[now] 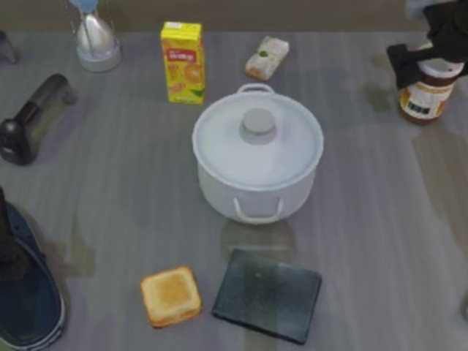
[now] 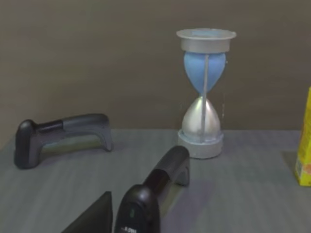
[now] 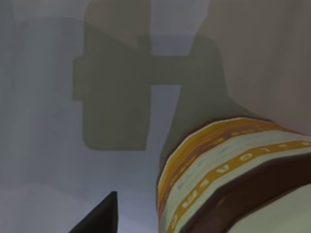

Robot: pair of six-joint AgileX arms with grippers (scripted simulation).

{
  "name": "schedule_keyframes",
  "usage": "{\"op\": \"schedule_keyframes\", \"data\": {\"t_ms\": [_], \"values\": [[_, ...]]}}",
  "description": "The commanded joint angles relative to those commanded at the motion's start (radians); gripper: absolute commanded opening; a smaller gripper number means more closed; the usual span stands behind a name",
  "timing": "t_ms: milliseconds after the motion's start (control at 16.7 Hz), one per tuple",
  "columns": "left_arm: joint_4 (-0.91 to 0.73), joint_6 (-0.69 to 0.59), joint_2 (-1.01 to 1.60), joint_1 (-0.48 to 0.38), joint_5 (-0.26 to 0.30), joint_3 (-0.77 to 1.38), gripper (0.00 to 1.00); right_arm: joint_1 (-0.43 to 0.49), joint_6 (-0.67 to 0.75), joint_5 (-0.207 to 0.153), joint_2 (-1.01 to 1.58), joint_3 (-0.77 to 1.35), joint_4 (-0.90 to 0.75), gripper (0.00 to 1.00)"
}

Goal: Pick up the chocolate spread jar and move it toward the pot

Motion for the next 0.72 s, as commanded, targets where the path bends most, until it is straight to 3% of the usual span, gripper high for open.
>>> {"op": "schedule_keyframes", "data": {"t_ms": [660, 720], "values": [[0.000, 0.000, 0.000, 0.000, 0.000, 0.000, 1.00, 0.000, 0.000, 0.000, 0.000, 0.000, 0.000, 0.02], [0.000, 0.000, 0.000, 0.000, 0.000, 0.000, 1.00, 0.000, 0.000, 0.000, 0.000, 0.000, 0.000, 0.00]]}}
